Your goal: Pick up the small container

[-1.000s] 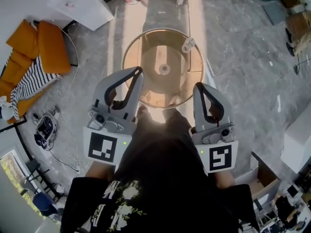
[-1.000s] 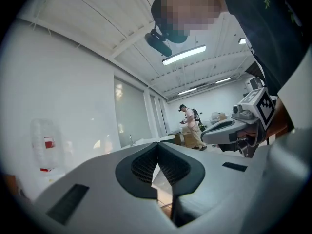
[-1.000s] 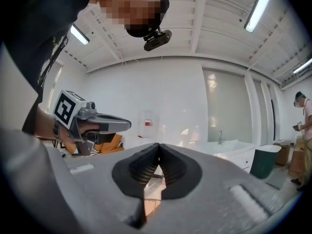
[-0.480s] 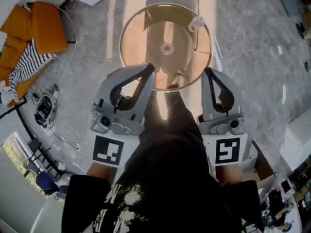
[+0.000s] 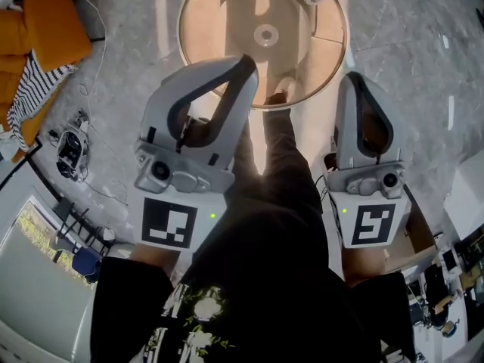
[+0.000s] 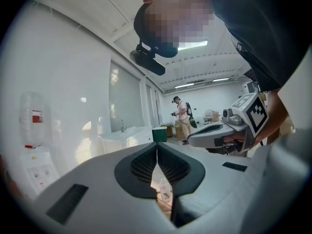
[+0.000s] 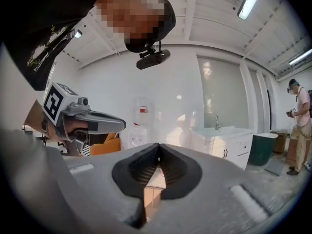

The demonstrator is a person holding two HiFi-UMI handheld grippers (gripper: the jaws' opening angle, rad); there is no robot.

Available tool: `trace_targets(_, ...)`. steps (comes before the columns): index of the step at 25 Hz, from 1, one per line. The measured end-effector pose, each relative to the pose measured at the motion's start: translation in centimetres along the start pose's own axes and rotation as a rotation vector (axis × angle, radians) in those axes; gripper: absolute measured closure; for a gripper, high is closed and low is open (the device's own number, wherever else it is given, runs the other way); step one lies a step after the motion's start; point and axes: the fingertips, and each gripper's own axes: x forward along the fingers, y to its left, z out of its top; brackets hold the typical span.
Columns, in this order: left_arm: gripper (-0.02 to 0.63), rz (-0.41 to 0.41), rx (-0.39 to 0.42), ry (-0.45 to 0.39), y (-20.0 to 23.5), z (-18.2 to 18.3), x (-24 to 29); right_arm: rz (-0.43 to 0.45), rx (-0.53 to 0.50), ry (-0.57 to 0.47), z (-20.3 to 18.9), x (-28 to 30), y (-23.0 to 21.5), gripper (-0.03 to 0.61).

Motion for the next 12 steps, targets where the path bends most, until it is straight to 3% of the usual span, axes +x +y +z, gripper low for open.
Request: trace_targets(12,0.598,-0.079,-0.056,-0.01,-0.3,-7.7,1.5,0.075,-0.042,0.027,-6.9,3.2,2.7,0.581)
